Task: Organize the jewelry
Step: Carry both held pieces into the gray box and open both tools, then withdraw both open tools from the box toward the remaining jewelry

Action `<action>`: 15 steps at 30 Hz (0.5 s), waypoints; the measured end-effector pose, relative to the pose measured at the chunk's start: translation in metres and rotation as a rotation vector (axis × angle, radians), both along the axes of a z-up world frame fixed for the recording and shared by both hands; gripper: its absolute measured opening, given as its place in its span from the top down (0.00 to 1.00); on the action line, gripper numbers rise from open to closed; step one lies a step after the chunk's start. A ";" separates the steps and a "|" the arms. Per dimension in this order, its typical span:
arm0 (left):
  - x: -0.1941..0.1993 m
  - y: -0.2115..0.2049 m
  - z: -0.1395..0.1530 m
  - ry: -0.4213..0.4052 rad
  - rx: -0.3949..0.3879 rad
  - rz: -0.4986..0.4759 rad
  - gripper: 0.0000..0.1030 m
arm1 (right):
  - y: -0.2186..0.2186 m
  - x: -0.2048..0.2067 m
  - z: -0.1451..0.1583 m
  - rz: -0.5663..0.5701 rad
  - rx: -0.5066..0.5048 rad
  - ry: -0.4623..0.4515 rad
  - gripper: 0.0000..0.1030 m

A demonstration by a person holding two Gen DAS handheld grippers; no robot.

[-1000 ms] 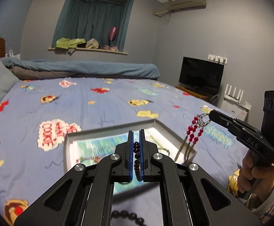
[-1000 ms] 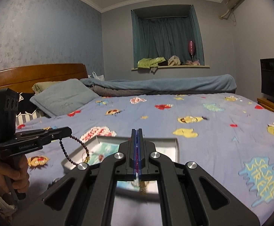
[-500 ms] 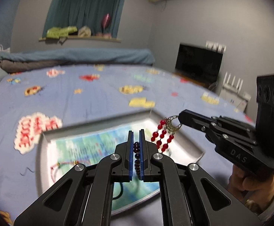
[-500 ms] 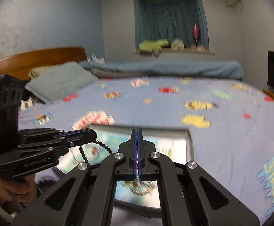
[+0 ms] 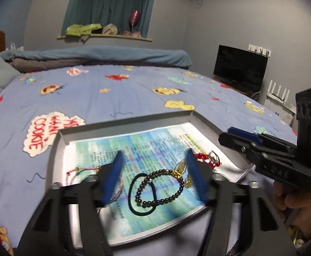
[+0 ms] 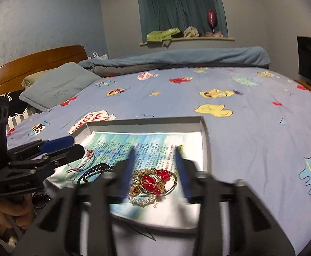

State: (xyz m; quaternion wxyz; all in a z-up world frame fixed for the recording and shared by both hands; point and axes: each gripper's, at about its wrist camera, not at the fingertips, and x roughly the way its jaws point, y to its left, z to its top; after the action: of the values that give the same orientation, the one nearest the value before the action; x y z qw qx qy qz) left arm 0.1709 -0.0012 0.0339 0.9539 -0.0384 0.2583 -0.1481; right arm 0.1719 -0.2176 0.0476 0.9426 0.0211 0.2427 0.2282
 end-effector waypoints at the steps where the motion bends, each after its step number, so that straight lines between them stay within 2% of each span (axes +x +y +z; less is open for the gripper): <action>1: -0.004 0.002 0.003 -0.020 -0.006 0.005 0.22 | -0.001 -0.005 0.001 -0.002 -0.001 -0.018 0.51; 2: -0.006 0.003 0.005 -0.030 -0.009 0.008 0.22 | -0.002 -0.007 0.002 -0.005 -0.006 -0.027 0.50; 3: -0.009 0.004 0.008 -0.038 -0.010 0.011 0.20 | -0.003 -0.010 0.003 -0.009 -0.011 -0.035 0.45; 4: -0.011 0.006 0.010 -0.045 -0.008 0.021 0.13 | -0.004 -0.012 0.004 -0.010 -0.010 -0.042 0.38; 5: -0.013 0.007 0.012 -0.054 -0.006 0.032 0.08 | -0.006 -0.015 0.004 -0.009 0.000 -0.054 0.36; 7: -0.019 0.012 0.016 -0.062 -0.013 0.055 0.07 | -0.009 -0.018 0.005 -0.013 0.005 -0.064 0.26; 12: -0.032 0.024 0.015 -0.063 -0.016 0.130 0.05 | -0.010 -0.025 0.005 -0.016 -0.008 -0.082 0.10; 15: -0.041 0.030 0.008 -0.057 -0.011 0.178 0.05 | -0.008 -0.032 0.004 -0.015 -0.026 -0.098 0.05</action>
State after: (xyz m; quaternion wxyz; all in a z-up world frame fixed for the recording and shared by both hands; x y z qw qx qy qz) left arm 0.1295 0.0287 0.0422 0.9700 -0.0622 0.2257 -0.0654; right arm 0.1401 -0.2258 0.0513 0.9553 -0.0008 0.1989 0.2186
